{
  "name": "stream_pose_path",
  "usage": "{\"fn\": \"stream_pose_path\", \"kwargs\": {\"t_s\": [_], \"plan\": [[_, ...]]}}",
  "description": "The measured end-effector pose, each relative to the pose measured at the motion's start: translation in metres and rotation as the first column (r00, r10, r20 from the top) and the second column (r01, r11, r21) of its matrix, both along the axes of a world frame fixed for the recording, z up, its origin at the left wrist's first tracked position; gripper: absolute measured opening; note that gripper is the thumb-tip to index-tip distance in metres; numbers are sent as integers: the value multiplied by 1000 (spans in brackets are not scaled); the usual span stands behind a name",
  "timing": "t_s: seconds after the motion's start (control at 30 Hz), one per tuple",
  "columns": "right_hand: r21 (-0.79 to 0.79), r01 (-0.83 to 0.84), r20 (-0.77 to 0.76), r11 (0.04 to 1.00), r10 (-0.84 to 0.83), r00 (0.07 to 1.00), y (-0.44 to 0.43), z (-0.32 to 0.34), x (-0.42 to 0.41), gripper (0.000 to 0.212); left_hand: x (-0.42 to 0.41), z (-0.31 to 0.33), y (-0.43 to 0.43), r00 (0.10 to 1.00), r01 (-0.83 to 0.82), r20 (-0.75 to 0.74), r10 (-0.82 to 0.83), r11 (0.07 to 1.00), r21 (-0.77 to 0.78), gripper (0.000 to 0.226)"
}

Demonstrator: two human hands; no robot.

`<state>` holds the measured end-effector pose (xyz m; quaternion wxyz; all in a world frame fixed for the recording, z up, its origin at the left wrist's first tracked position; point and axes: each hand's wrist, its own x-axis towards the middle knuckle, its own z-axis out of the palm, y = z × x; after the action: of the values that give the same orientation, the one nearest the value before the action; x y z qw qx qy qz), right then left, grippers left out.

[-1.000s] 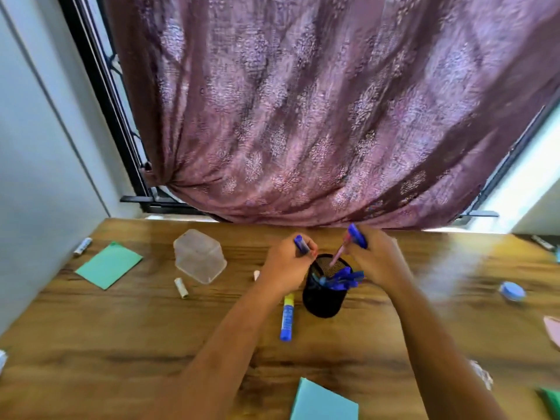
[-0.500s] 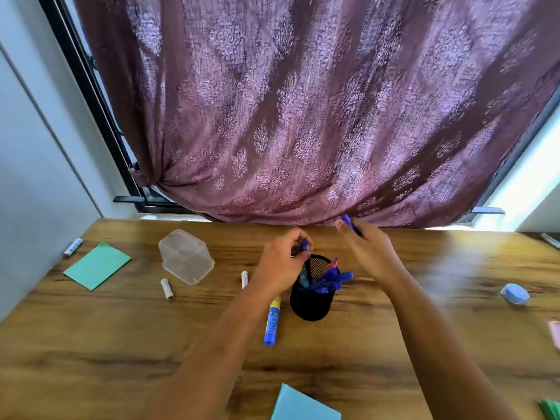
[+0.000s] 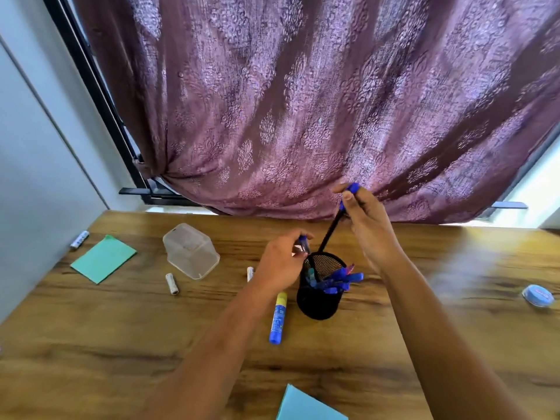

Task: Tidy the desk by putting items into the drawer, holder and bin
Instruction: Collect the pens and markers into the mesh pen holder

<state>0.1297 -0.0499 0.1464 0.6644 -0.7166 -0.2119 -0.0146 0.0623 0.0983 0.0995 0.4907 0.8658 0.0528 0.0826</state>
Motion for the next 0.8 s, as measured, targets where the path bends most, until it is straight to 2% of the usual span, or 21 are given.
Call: {"fn": "stream_pose_path", "kwargs": {"t_s": [0.1,0.2,0.27,0.33,0.4,0.5,0.63,0.8], "plan": [[-340,19,112,940,21,993,1,-14,-2,17,-2,-1,4,999,-30,-41,28,999,-34,36],[-505,10,86,863,39,996,-1,-28,-6,15,-4,-1,6,994,-46,-102,37,995,-86,35],[-630,-26,44,776,70,997,-6,-38,-7,17,-5,-3,6,986,-58,-163,42,994,-91,32],[-683,-72,-22,727,78,997,-11,-43,-8,18,-6,-6,7,974,-66,-221,47,994,-81,27],[-592,-121,-113,797,66,991,-16,-41,-10,20,-6,-10,6,959,-76,-278,59,996,-53,21],[-363,-137,-303,922,22,953,-23,-34,-18,31,-9,-14,0,930,-78,-365,50,995,-63,21],[-299,-99,-445,949,-47,894,-32,-30,-26,36,-16,-15,-12,908,-91,-419,20,985,-148,8],[-218,-187,-579,958,27,815,-40,-27,-45,38,-35,-6,-22,943,-94,-331,27,978,-188,11]]}}
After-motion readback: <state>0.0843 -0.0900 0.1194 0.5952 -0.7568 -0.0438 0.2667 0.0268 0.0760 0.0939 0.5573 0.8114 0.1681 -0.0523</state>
